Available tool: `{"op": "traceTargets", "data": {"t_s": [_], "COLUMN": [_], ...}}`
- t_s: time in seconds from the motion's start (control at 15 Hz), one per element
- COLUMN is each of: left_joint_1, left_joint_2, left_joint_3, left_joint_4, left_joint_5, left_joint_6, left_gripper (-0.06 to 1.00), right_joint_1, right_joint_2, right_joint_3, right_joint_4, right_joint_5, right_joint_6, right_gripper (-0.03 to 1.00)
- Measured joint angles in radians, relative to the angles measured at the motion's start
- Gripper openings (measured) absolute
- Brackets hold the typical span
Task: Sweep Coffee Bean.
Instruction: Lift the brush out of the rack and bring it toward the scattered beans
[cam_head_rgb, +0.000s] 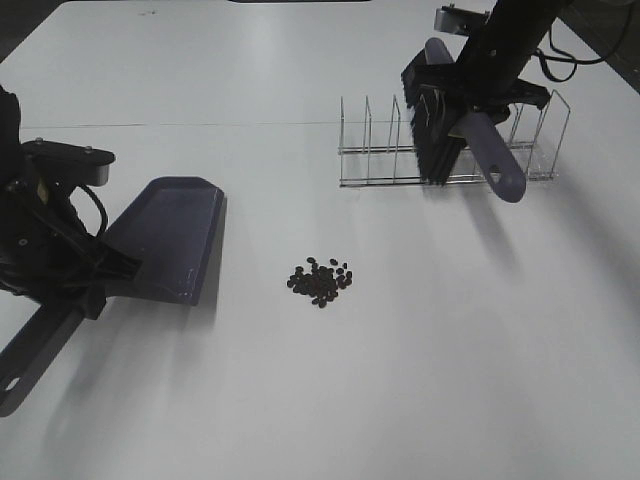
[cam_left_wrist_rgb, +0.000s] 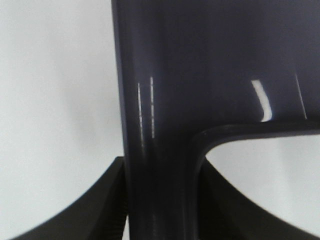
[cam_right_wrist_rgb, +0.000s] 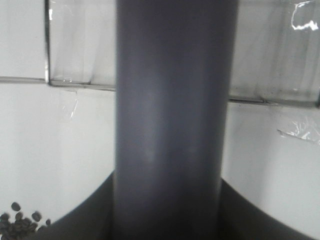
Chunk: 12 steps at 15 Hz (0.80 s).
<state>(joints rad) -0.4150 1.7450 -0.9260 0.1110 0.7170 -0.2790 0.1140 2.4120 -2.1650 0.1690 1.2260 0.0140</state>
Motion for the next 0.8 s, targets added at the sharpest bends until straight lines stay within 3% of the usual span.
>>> {"op": "traceTargets", "data": {"t_s": [0.27, 0.47, 0.8], "left_joint_1": [-0.006, -0.048, -0.148], "left_joint_2": [-0.022, -0.077, -0.083], "left_joint_3": [0.000, 0.000, 0.000], "left_joint_4": [-0.010, 0.052, 0.147], "left_joint_5": [-0.040, -0.065, -0.005], "left_joint_6": [-0.014, -0.106, -0.220], "left_gripper": [0.34, 0.34, 0.34], "right_joint_1": [0.000, 0.000, 0.000], "right_joint_2": [-0.281, -0.450, -0.663], "right_joint_3": [0.283, 0.426, 0.684], "right_joint_4": [-0.057, -0.088, -0.116], "right_joint_5": [0.000, 0.001, 0.000], "right_joint_6": [0.000, 0.003, 0.031], "right_gripper": [0.30, 0.30, 0.30]}}
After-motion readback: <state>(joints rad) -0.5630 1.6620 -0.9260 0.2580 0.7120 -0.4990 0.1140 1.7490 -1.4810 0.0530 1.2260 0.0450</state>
